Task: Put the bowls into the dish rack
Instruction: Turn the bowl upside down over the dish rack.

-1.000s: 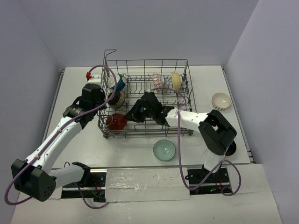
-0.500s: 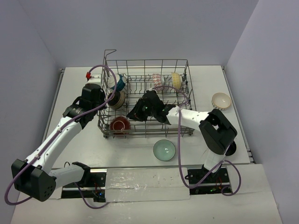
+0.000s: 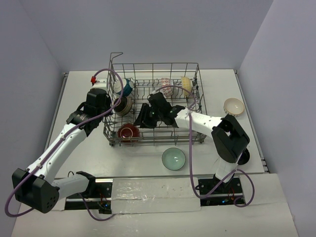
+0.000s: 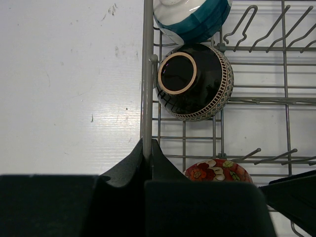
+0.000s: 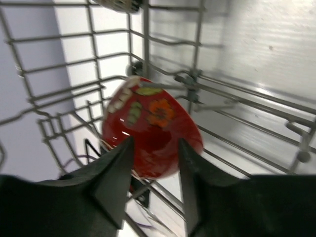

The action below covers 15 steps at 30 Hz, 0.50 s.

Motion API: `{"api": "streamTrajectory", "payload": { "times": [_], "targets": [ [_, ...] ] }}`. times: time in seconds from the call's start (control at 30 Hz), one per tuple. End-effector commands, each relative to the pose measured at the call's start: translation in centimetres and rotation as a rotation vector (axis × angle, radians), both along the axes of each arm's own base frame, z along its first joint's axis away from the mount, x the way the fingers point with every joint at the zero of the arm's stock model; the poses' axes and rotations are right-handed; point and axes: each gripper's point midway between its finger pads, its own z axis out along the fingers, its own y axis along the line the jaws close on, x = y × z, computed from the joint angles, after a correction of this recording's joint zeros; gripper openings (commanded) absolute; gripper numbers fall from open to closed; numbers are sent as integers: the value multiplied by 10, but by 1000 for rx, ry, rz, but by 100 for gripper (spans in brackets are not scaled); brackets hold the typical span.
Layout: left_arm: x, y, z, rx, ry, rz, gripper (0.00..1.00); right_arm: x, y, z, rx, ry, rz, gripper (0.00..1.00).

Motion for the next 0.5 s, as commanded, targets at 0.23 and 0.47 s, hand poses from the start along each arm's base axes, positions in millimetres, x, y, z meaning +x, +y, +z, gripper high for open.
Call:
{"api": "streamTrajectory", "payload": {
  "times": [0.23, 0.47],
  "targets": [
    [-10, -12, -5, -20, 41, -75, 0, -29, -13, 2, -44, 27, 150, 64],
    [-10, -10, -4, -12, 37, -65, 0, -40, 6, -11, 46, 99, 222, 88]
  ]
}}
